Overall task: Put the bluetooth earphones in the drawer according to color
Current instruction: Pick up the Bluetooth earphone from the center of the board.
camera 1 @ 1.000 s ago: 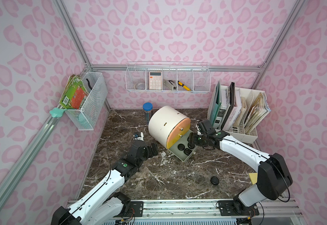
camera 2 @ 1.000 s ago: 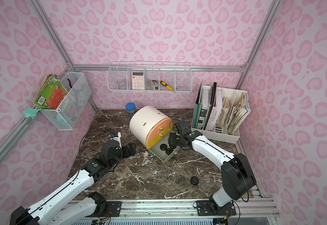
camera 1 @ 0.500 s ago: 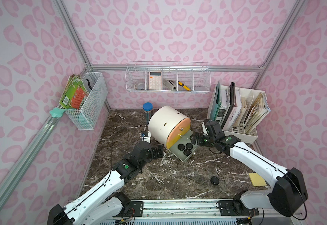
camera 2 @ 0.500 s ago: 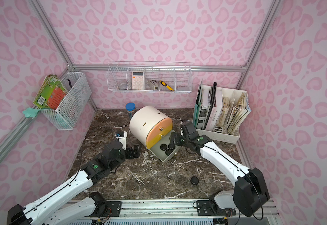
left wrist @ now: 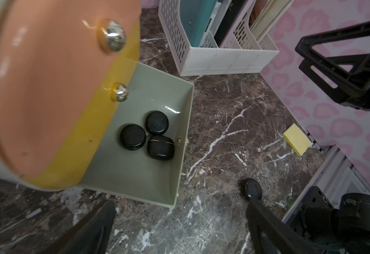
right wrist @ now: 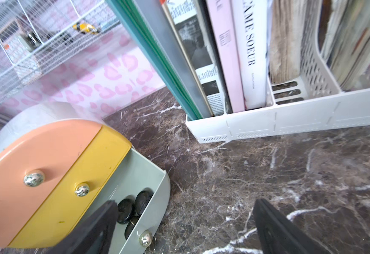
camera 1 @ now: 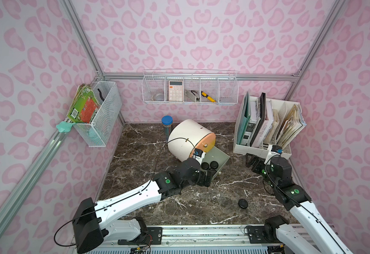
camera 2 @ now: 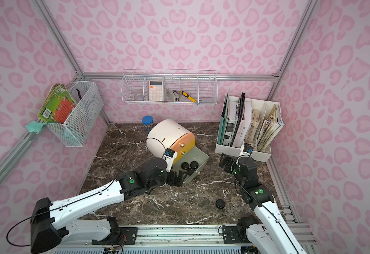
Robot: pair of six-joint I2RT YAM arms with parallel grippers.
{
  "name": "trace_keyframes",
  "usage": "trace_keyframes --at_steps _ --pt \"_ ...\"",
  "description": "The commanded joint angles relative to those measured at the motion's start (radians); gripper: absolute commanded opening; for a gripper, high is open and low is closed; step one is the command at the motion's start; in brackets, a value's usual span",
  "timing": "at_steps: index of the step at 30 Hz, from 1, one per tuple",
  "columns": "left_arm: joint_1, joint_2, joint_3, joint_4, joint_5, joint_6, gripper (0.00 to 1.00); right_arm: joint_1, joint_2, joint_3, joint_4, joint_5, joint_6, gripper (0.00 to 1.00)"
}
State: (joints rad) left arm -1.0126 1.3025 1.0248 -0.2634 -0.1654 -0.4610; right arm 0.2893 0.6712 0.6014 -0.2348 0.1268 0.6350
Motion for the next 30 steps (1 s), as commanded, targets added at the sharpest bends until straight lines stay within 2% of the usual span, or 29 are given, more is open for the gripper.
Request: trace_keyframes --at_steps 1,8,14,18,25,30 --pt "-0.064 0.109 0.095 -0.066 -0.020 0.007 0.97 -0.043 -0.074 -0.040 0.049 0.002 0.010 0.99" --pt "-0.179 0.434 0.323 -0.132 -0.013 -0.007 0.94 -0.096 -0.124 -0.038 -0.015 0.056 -0.007 0.99" --pt "-0.212 0.648 0.509 -0.199 0.030 -0.034 0.94 -0.113 -0.152 -0.036 -0.025 0.071 -0.037 0.99" --pt "-0.228 0.734 0.585 -0.241 0.033 -0.046 0.95 -0.121 -0.155 -0.032 -0.030 0.066 -0.048 0.98" --pt "-0.236 0.837 0.622 -0.254 0.060 -0.062 0.96 -0.139 -0.177 -0.042 -0.021 0.052 -0.042 0.99" --pt "-0.241 0.888 0.650 -0.257 0.071 -0.061 0.90 -0.147 -0.185 -0.040 -0.023 0.057 -0.038 0.98"
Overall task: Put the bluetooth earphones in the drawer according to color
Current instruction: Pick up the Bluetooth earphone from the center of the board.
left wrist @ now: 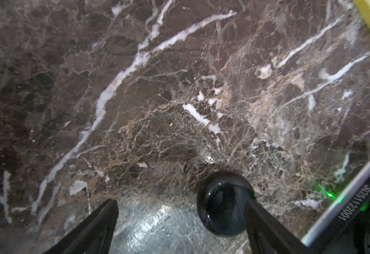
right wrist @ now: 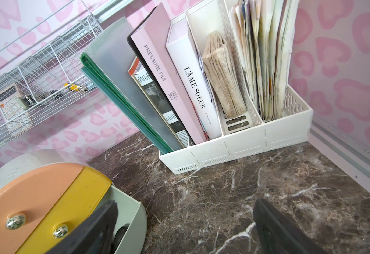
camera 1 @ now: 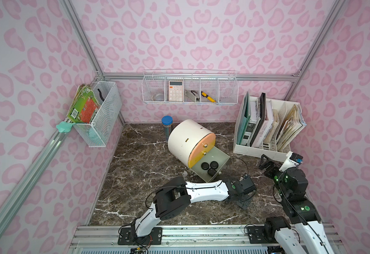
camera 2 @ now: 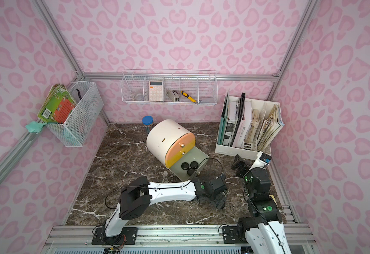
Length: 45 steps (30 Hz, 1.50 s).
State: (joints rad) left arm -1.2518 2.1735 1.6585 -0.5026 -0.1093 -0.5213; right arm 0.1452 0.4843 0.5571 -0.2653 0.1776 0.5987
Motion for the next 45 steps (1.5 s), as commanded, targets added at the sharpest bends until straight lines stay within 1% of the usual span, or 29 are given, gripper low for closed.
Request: trace_keyframes --at_steps 1,5,12,17,19,23,28,33,36,41,45 --pt "-0.004 0.028 0.022 -0.021 0.016 0.000 0.89 -0.004 0.005 0.006 0.007 0.004 -0.002 0.98" --pt "-0.013 0.061 0.052 -0.030 0.028 0.003 0.85 -0.007 0.018 0.010 0.011 -0.001 -0.001 0.99" --pt "-0.031 0.092 0.083 -0.066 0.002 0.009 0.87 -0.013 0.037 0.017 0.018 -0.013 0.001 0.99" --pt "-0.031 0.071 0.079 -0.072 -0.008 0.009 0.87 -0.019 0.047 0.017 0.021 -0.025 0.003 0.99" --pt "-0.031 0.065 0.080 -0.080 -0.032 0.007 0.87 -0.021 0.050 0.017 0.023 -0.034 0.003 0.98" --pt "-0.031 0.078 0.086 -0.133 -0.128 -0.016 0.87 -0.029 0.054 0.020 0.021 -0.046 -0.002 0.99" --pt "-0.029 0.067 0.057 -0.151 -0.171 -0.024 0.85 -0.041 0.053 0.023 0.016 -0.059 -0.008 0.99" --pt "-0.026 0.014 0.024 -0.152 -0.224 -0.034 0.85 -0.048 0.053 0.022 0.012 -0.073 -0.006 0.99" --pt "-0.024 -0.019 0.015 -0.151 -0.217 -0.034 0.85 -0.051 0.050 0.024 0.009 -0.075 -0.007 0.99" --pt "-0.030 -0.070 -0.009 -0.091 -0.133 -0.011 0.86 -0.056 0.047 0.028 0.002 -0.080 -0.010 0.98" --pt "-0.032 -0.064 -0.015 -0.071 -0.081 -0.005 0.88 -0.059 0.048 0.026 0.000 -0.088 -0.011 0.98"
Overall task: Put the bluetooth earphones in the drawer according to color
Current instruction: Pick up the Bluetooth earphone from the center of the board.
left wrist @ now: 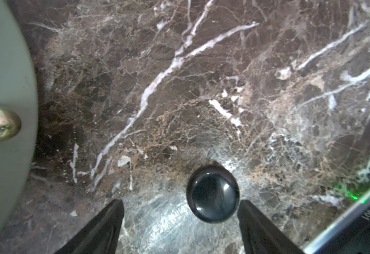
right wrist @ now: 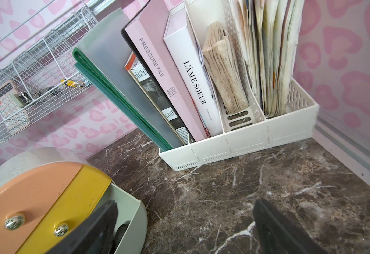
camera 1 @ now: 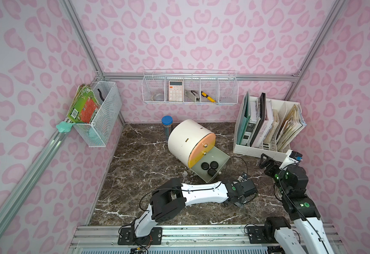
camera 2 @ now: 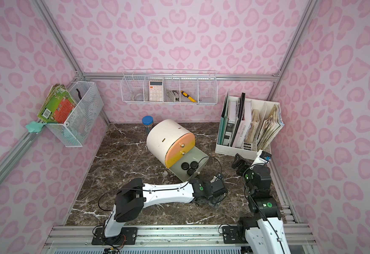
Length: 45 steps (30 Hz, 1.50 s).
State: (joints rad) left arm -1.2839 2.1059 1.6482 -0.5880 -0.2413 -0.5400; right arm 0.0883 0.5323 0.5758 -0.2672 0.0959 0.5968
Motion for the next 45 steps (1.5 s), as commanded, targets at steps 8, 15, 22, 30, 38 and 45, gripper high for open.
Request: trace_keyframes --at_steps 8,15,22,30,38,45 --pt "0.000 0.084 0.019 0.012 0.085 0.013 0.86 -0.010 0.001 0.000 0.005 -0.017 -0.008 0.98" --pt "0.000 0.129 0.047 -0.006 0.075 0.014 0.75 -0.018 -0.001 -0.006 0.007 -0.026 -0.012 0.98" --pt "0.000 0.127 0.037 -0.010 0.049 0.014 0.62 -0.032 0.008 -0.016 0.013 -0.051 -0.010 0.99" --pt "0.000 0.028 0.006 -0.009 0.005 0.002 0.48 -0.041 0.005 -0.032 0.019 -0.068 -0.002 0.98" --pt "0.030 -0.128 -0.019 -0.073 -0.098 0.039 0.47 -0.042 0.008 -0.053 0.025 -0.091 0.004 0.99" --pt "0.111 -0.246 -0.065 -0.118 -0.165 0.073 0.47 -0.043 0.011 -0.106 0.067 -0.175 -0.010 0.99"
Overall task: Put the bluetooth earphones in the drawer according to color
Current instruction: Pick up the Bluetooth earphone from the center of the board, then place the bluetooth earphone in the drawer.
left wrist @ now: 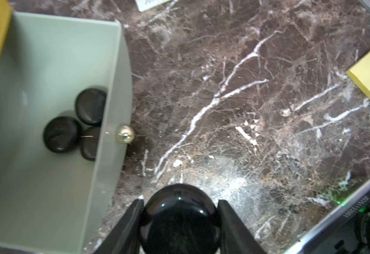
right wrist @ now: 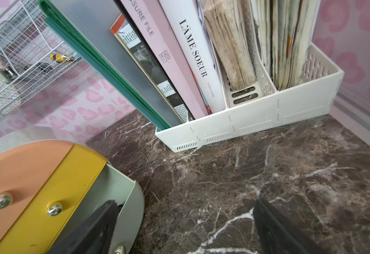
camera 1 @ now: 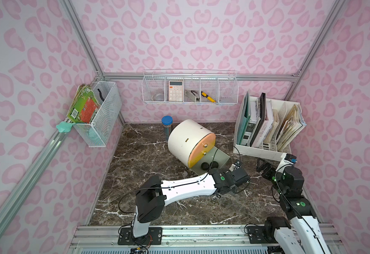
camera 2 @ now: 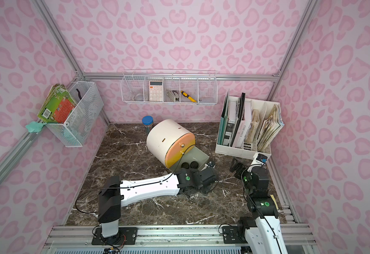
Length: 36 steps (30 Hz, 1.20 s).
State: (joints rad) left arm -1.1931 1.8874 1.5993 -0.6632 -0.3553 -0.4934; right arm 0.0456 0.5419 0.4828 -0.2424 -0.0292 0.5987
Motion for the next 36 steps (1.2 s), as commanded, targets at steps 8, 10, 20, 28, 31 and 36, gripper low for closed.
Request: trace_keyframes --at_steps 8,10,20,28,31,36 --pt "0.136 -0.077 -0.041 -0.091 -0.126 0.044 0.47 0.000 0.058 -0.060 0.102 -0.197 -0.008 0.99" --pt "0.159 -0.077 -0.042 -0.089 -0.128 0.046 0.47 0.000 0.085 -0.070 0.121 -0.233 -0.004 0.99" --pt "0.228 0.009 0.048 -0.084 -0.095 0.098 0.48 0.000 0.240 -0.123 0.248 -0.408 0.051 0.99" --pt "0.243 0.070 0.180 -0.130 -0.074 0.119 0.72 0.009 0.373 -0.162 0.391 -0.567 0.106 0.99" --pt "0.242 0.066 0.223 -0.151 -0.056 0.120 0.80 0.032 0.429 -0.155 0.406 -0.583 0.102 0.98" --pt "0.242 0.019 0.272 -0.188 -0.045 0.131 0.87 0.125 0.506 -0.156 0.448 -0.544 0.098 0.98"
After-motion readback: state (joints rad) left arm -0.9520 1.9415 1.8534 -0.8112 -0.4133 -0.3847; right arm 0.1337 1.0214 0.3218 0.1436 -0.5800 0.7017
